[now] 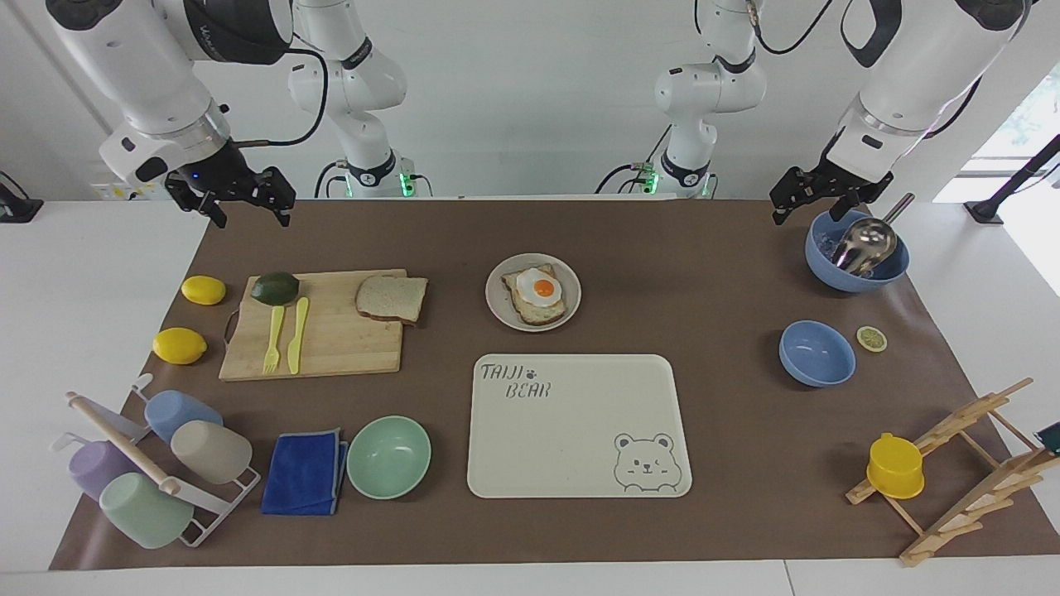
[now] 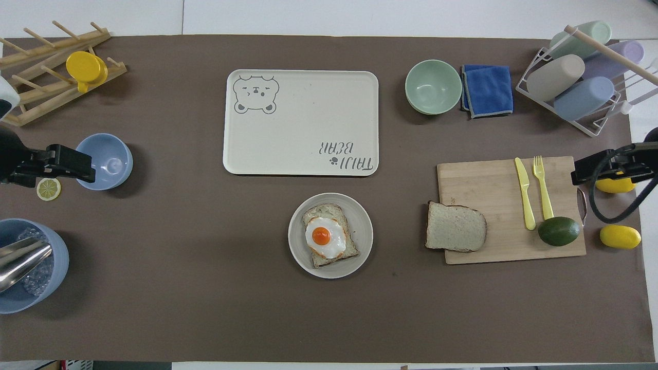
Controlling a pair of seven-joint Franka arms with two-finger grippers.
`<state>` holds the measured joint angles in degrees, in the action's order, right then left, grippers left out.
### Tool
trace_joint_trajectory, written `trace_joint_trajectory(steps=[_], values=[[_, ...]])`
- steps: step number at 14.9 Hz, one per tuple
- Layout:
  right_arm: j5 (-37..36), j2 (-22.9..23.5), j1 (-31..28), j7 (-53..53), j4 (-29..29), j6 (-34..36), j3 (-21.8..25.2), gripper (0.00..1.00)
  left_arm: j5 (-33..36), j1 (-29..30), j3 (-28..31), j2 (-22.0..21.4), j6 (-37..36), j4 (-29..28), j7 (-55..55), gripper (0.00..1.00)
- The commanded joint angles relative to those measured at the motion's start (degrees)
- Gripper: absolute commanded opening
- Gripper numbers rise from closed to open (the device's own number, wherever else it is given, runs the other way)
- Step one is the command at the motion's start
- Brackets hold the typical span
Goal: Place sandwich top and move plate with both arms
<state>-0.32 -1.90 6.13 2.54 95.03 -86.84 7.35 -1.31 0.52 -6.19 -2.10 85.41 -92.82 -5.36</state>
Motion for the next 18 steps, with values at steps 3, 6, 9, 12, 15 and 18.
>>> trace_joint_trajectory(steps=[3, 6, 9, 12, 15, 18], values=[[-4.66, 0.56, 15.1, -12.78, 7.96, -5.61, 0.12, 1.0, 1.04, 0.63, -0.41, -0.62, -0.07, -0.35, 0.26, 1.0], [-6.54, 5.31, 18.3, -21.94, 14.29, -14.21, 0.03, 1.0, 1.04, 0.63, -0.4, -0.62, -0.07, -0.35, 0.35, 1.0], [-7.15, 6.82, 20.5, -27.32, 21.75, -21.68, 0.12, 1.0, 1.04, 0.63, -0.4, -0.62, -0.07, -0.35, 0.26, 1.0], [-7.24, 10.85, 20.41, -27.59, 24.94, -25.04, 0.12, 1.0, 1.04, 0.63, -0.41, -0.71, -0.07, -0.35, 0.35, 1.0], [-7.15, 11.91, 21.11, -29.17, 25.03, -27.42, 0.03, 1.0, 1.04, 0.63, -0.32, -0.71, -0.07, -0.35, 0.26, 1.0], [-7.06, 12.0, 22.34, -30.74, 26.25, -28.47, -0.14, 1.0, 1.04, 0.63, -0.41, -0.62, -0.07, -0.35, 0.26, 1.0]])
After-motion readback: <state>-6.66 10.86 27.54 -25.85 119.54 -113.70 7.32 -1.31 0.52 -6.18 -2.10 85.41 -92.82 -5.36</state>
